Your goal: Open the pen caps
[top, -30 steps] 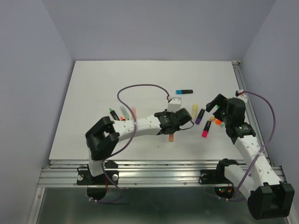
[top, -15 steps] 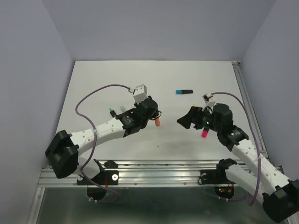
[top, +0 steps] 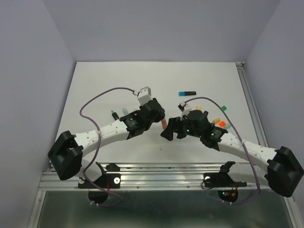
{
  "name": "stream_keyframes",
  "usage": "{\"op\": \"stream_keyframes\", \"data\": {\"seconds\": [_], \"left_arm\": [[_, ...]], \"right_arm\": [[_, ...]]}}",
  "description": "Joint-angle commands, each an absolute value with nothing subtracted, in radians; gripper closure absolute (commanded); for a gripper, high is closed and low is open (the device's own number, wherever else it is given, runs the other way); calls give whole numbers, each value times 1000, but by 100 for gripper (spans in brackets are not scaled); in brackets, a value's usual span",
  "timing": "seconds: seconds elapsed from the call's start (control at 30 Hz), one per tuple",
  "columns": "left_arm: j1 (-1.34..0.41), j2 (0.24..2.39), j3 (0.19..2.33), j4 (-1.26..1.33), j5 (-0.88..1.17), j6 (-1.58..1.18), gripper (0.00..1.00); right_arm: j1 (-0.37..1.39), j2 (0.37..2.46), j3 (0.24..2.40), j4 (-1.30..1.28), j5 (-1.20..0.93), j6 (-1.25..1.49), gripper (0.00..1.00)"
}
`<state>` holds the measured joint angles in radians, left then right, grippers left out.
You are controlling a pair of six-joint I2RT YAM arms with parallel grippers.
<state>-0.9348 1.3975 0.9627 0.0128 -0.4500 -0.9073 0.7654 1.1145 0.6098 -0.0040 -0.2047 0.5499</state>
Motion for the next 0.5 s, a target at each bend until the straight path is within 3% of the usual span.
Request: {"op": "stream_keyframes", "data": {"seconds": [0.0,0.1,0.47], "left_arm": [[-939,1388,950,55,-428,-933,100],[-939,1387,943,54,-425,-948,100],[-939,1373,934,54,-422,-968,100]], "right_arm": [[790,1137,690,140,-130,548,0],[793,1153,696,182,-132,552,1],[808,1207,722,201,-144,586,43]]}}
